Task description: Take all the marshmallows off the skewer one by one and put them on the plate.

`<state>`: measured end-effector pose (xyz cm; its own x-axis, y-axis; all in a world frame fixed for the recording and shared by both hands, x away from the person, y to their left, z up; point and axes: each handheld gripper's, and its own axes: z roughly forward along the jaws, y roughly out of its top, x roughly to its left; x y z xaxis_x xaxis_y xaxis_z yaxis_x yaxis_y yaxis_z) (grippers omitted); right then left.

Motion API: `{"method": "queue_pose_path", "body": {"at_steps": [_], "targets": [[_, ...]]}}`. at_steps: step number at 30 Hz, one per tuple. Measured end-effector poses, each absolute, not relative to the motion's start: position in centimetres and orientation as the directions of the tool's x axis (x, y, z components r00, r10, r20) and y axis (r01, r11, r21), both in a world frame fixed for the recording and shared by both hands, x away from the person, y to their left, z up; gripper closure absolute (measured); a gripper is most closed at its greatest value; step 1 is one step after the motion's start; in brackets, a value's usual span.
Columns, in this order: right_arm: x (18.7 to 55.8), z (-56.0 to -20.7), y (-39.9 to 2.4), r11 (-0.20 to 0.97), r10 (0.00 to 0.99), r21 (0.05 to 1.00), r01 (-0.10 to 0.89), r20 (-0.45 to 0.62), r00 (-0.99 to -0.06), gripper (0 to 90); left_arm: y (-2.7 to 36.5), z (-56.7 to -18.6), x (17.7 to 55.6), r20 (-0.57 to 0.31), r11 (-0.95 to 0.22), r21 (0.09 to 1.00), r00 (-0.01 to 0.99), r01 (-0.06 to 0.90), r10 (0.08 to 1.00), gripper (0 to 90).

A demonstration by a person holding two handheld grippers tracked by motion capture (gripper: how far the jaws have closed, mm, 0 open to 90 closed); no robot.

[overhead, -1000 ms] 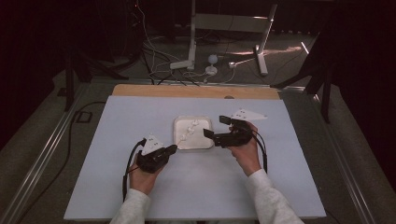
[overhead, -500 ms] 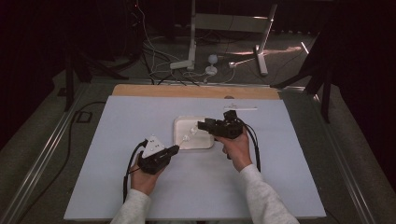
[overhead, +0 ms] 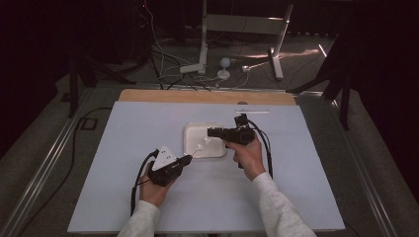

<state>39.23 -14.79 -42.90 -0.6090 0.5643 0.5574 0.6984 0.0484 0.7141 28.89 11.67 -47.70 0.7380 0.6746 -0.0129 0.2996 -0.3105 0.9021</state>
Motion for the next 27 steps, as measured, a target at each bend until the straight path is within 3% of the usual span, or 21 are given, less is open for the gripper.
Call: {"method": "queue_pose_path", "body": {"at_steps": [20, 21, 22, 24, 27], "targets": [[39.2, -42.2, -13.6, 0.038, 0.714, 0.766, 0.641, 0.428, -0.554, 82.8, 12.2, -47.3, 29.2, 0.007, -0.349, 0.879, 0.725, 0.323, 0.689, 90.0], [39.2, -41.7, -14.4, 0.010, 0.806, 0.811, 0.586, 0.340, -0.484, 83.7, 12.3, -47.5, 29.1, 0.032, -0.383, 0.863, 0.721, 0.329, 0.692, 90.0], [39.7, -41.3, -16.1, -0.073, 0.803, 0.805, 0.589, 0.397, -0.444, 83.6, 12.8, -47.9, 29.0, 0.023, -0.386, 0.853, 0.713, 0.351, 0.700, 90.0], [40.5, -40.4, -18.6, -0.111, 0.770, 0.786, 0.608, 0.454, -0.448, 82.9, 14.2, -48.1, 29.4, -0.059, -0.304, 0.867, 0.687, 0.394, 0.724, 90.0], [40.3, -39.6, -19.2, -0.057, 0.775, 0.800, 0.597, 0.413, -0.479, 82.4, 14.2, -47.5, 29.7, -0.070, -0.275, 0.880, 0.678, 0.387, 0.732, 90.0]]}}
